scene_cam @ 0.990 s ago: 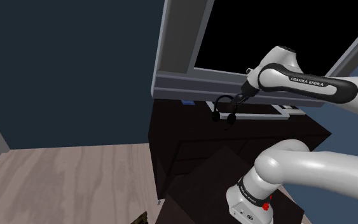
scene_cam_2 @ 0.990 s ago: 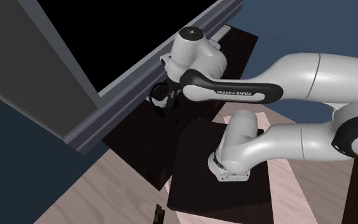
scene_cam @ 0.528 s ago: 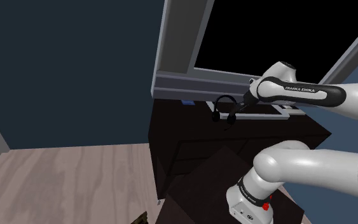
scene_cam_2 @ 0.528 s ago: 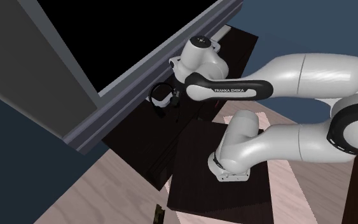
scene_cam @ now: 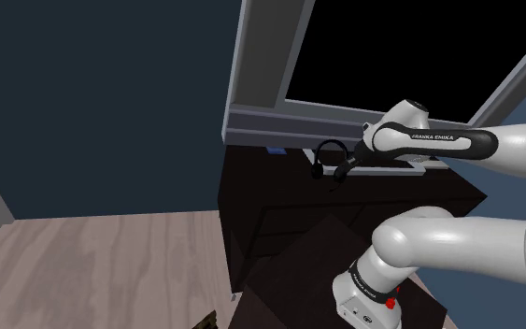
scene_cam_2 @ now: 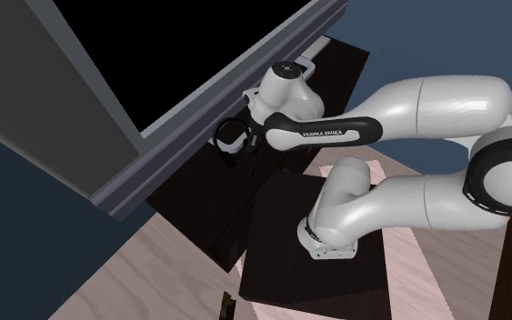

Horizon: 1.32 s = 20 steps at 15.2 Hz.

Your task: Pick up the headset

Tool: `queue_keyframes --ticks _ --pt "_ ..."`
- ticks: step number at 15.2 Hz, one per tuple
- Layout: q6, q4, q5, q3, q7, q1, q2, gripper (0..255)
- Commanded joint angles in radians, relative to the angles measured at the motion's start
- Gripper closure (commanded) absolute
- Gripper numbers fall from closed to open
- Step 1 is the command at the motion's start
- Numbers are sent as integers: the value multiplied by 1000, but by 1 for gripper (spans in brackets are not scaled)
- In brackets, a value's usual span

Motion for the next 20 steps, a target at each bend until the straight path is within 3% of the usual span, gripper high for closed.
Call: queue_keyframes --ticks 1,8,20 --pt "2 -1 -1 -1 -1 0 2 255" --pt "3 -2 0 1 2 0 2 255" --pt "-199 118 45 62 16 16 -84 255"
